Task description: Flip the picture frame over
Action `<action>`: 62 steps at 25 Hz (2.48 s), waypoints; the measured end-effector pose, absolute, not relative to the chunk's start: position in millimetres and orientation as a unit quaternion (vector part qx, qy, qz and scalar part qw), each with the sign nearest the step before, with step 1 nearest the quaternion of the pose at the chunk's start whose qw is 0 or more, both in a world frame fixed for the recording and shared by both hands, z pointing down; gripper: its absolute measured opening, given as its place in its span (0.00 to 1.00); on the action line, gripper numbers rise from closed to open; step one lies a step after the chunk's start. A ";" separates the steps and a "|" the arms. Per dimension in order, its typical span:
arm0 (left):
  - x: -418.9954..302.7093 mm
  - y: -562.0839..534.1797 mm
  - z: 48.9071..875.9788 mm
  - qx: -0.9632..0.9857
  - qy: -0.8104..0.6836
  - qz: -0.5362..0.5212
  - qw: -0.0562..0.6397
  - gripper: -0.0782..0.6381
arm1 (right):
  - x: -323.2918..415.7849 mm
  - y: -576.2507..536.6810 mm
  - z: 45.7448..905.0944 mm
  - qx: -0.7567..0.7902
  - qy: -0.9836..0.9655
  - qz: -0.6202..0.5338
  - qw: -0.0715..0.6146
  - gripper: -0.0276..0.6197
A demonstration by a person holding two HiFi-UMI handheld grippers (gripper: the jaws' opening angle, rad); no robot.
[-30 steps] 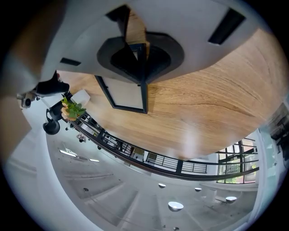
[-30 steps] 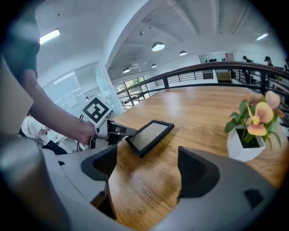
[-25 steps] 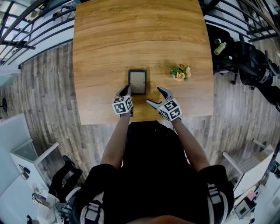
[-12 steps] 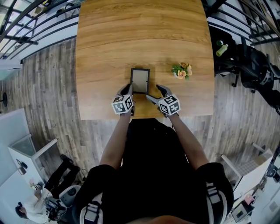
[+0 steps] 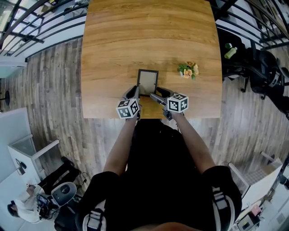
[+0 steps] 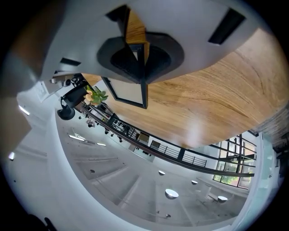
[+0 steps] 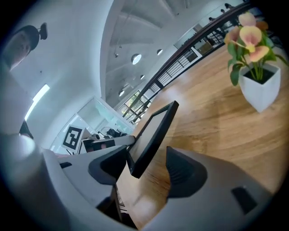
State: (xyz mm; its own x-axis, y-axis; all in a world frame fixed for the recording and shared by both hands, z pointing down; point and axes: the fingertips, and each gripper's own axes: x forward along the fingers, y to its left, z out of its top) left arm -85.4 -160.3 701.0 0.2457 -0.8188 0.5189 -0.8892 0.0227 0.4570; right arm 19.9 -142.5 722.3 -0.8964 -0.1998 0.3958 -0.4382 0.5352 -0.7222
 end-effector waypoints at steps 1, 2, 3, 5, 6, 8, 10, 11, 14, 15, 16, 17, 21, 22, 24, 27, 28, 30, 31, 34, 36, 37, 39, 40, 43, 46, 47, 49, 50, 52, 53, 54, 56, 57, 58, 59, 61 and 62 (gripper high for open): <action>-83.1 -158.2 699.6 0.698 -0.612 0.046 0.368 0.19 | 20.7 -140.5 722.5 0.180 -0.863 0.453 0.129 0.46; -81.1 -156.3 698.3 0.699 -0.612 0.045 0.366 0.19 | 21.6 -139.2 722.3 0.177 -0.861 0.460 0.123 0.44; -79.3 -154.6 696.8 0.700 -0.612 0.044 0.364 0.19 | 22.7 -138.4 721.2 0.174 -0.859 0.468 0.115 0.42; -77.2 -150.9 693.2 0.702 -0.613 0.043 0.360 0.19 | 24.1 -137.4 716.5 0.168 -0.853 0.485 0.097 0.36; -77.2 -148.6 691.6 0.702 -0.615 0.043 0.358 0.19 | 24.4 -136.5 713.7 0.164 -0.849 0.495 0.086 0.33; -77.6 -144.1 689.0 0.702 -0.617 0.042 0.354 0.19 | 25.3 -134.6 708.3 0.157 -0.843 0.511 0.068 0.25; -76.8 -140.7 685.9 0.702 -0.619 0.039 0.349 0.19 | 26.3 -132.9 703.1 0.155 -0.844 0.510 0.061 0.24; -76.4 -139.4 683.5 0.702 -0.621 0.036 0.346 0.19 | 26.8 -132.3 700.7 0.156 -0.847 0.505 0.060 0.23; -75.0 -137.6 676.4 0.705 -0.623 0.032 0.337 0.19 | 28.3 -132.8 694.5 0.165 -0.851 0.495 0.056 0.20; -73.9 -138.1 675.1 0.706 -0.622 0.033 0.336 0.19 | 29.4 -133.5 693.4 0.168 -0.852 0.493 0.055 0.19; -72.4 -139.1 674.2 0.708 -0.621 0.036 0.334 0.19 | 30.9 -134.6 693.0 0.171 -0.853 0.490 0.055 0.18; -71.0 -140.3 673.5 0.711 -0.619 0.039 0.332 0.19 | 32.4 -136.0 692.6 0.175 -0.854 0.486 0.055 0.18; -73.6 -145.6 671.4 0.716 -0.617 0.056 0.321 0.19 | 35.5 -144.7 691.3 0.195 -0.858 0.472 0.060 0.16; -76.0 -147.4 672.0 0.716 -0.617 0.059 0.322 0.19 | 36.0 -147.0 692.8 0.199 -0.857 0.470 0.065 0.16; -78.6 -150.5 672.4 0.718 -0.612 0.064 0.324 0.19 | 37.5 -150.1 696.0 0.206 -0.859 0.463 0.075 0.16; -77.9 -158.1 666.1 0.734 -0.594 0.066 0.322 0.19 | 36.0 -157.5 697.7 0.218 -0.868 0.435 0.097 0.16; -77.3 -160.2 663.9 0.740 -0.587 0.067 0.321 0.19 | 33.9 -159.5 697.7 0.222 -0.871 0.426 0.103 0.16; -75.7 -163.0 661.6 0.751 -0.573 0.071 0.321 0.19 | 29.1 -160.7 697.6 0.229 -0.875 0.409 0.115 0.16; -74.6 -165.1 661.0 0.756 -0.565 0.073 0.322 0.19 | 26.8 -161.1 697.5 0.234 -0.877 0.402 0.121 0.16; -70.9 -175.3 658.1 0.772 -0.541 0.073 0.326 0.19 | 21.6 -165.3 696.7 0.249 -0.880 0.383 0.130 0.16; -66.9 -179.8 655.7 0.783 -0.521 0.070 0.332 0.19 | 18.4 -168.4 695.9 0.260 -0.881 0.372 0.134 0.16; -64.7 -181.0 654.9 0.789 -0.509 0.069 0.336 0.21 | 16.4 -169.5 695.7 0.265 -0.882 0.365 0.135 0.16; -62.7 -182.5 652.8 0.798 -0.491 0.067 0.344 0.23 | 11.6 -170.8 694.7 0.276 -0.884 0.349 0.143 0.16; -62.8 -183.0 651.3 0.800 -0.485 0.063 0.349 0.24 | 9.3 -170.9 694.0 0.281 -0.886 0.338 0.149 0.16; -62.4 -187.1 647.2 0.806 -0.469 0.047 0.359 0.27 | 2.3 -172.7 691.2 0.294 -0.893 0.297 0.170 0.16; -60.5 -192.3 644.6 0.810 -0.456 0.037 0.367 0.30 | -6.3 -172.0 688.3 0.298 -0.899 0.260 0.187 0.16; -59.3 -192.3 644.2 0.810 -0.453 0.034 0.370 0.30 | -8.3 -169.7 687.8 0.296 -0.901 0.250 0.193 0.16; -56.5 -191.8 644.1 0.810 -0.448 0.030 0.376 0.30 | -10.4 -165.5 686.8 0.293 -0.904 0.231 0.208 0.16; -55.4 -192.4 644.2 0.811 -0.446 0.029 0.379 0.30 | -11.0 -164.7 685.9 0.292 -0.906 0.220 0.214 0.16; -54.6 -194.9 643.5 0.810 -0.441 0.022 0.386 0.30 | -13.0 -164.9 683.8 0.291 -0.908 0.203 0.223 0.16; -54.9 -196.3 642.5 0.809 -0.440 0.018 0.390 0.30 | -14.7 -165.1 682.7 0.289 -0.909 0.196 0.227 0.16; -55.3 -197.5 641.4 0.807 -0.440 0.015 0.393 0.30 | -17.1 -165.1 681.5 0.287 -0.911 0.189 0.230 0.16; -54.8 -198.6 640.8 0.804 -0.439 0.013 0.400 0.30 | -22.2 -165.3 678.8 0.282 -0.913 0.178 0.234 0.15; -53.6 -198.9 642.1 0.803 -0.438 0.016 0.404 0.30 | -24.1 -165.8 677.6 0.281 -0.914 0.175 0.234 0.15; -52.2 -199.3 644.2 0.801 -0.437 0.020 0.408 0.30 | -25.6 -166.5 676.6 0.280 -0.915 0.172 0.233 0.15; -51.3 -199.8 646.4 0.799 -0.438 0.022 0.412 0.30 | -27.0 -167.1 675.9 0.280 -0.916 0.170 0.233 0.15; -53.8 -201.1 649.7 0.793 -0.443 0.022 0.418 0.30 | -30.6 -167.7 675.3 0.282 -0.916 0.165 0.233 0.15; -56.8 -202.2 650.6 0.789 -0.446 0.018 0.423 0.30 | -32.7 -168.1 675.0 0.283 -0.916 0.161 0.235 0.15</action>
State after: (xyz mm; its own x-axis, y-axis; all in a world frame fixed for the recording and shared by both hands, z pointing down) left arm -56.8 -202.2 650.6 0.6011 -0.6889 0.4051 -0.7188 -0.2444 0.6508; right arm -32.7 -168.1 675.0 -0.7299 -0.4427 0.5208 -0.5936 0.7884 -0.1617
